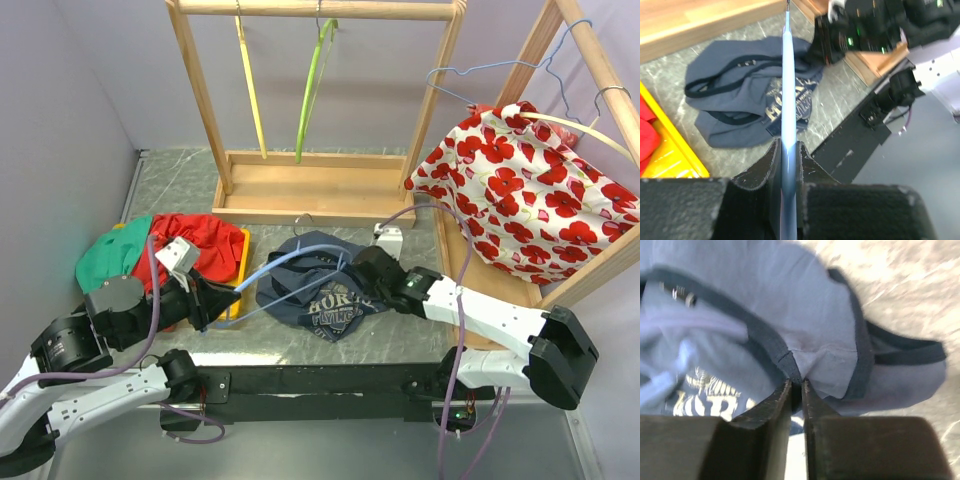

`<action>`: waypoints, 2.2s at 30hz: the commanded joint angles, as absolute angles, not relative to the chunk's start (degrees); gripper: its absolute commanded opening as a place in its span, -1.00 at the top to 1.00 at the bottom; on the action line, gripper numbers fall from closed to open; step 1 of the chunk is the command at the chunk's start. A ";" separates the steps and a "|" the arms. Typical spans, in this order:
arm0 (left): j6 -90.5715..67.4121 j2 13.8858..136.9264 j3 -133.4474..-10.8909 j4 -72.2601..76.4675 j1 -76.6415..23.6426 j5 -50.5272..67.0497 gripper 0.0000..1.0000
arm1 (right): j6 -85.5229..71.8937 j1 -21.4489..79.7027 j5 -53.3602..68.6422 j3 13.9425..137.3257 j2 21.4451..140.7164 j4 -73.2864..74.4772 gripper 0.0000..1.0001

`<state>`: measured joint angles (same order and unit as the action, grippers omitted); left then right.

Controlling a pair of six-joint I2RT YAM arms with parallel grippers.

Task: Place the tank top on the hanger

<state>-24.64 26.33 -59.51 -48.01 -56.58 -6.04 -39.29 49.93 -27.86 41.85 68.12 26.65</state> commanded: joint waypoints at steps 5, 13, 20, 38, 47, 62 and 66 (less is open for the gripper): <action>-22.06 28.21 -62.67 -45.44 -56.69 -0.61 0.98 | -34.98 44.83 -29.44 48.60 67.58 28.21 0.91; -19.52 29.44 -61.88 -41.58 -56.78 -1.84 0.98 | -32.26 44.30 -25.67 50.53 66.71 28.04 1.00; -14.86 31.73 -62.06 -37.80 -56.78 -0.53 0.98 | -31.55 44.30 -25.23 50.01 65.83 28.65 1.00; -4.06 33.75 -54.67 -25.23 -56.78 2.46 0.98 | -28.74 40.87 -21.88 57.31 64.87 31.02 1.00; -0.62 35.77 -52.03 -20.92 -56.78 7.91 0.98 | -28.57 40.69 -24.61 58.70 64.51 31.29 1.00; -9.75 30.41 -46.15 -17.67 -56.69 7.38 0.98 | -27.07 36.74 -22.15 63.54 66.01 29.88 1.00; -11.07 31.46 -46.14 -18.20 -56.78 8.52 0.98 | -25.84 36.65 -22.25 66.09 66.80 30.94 1.00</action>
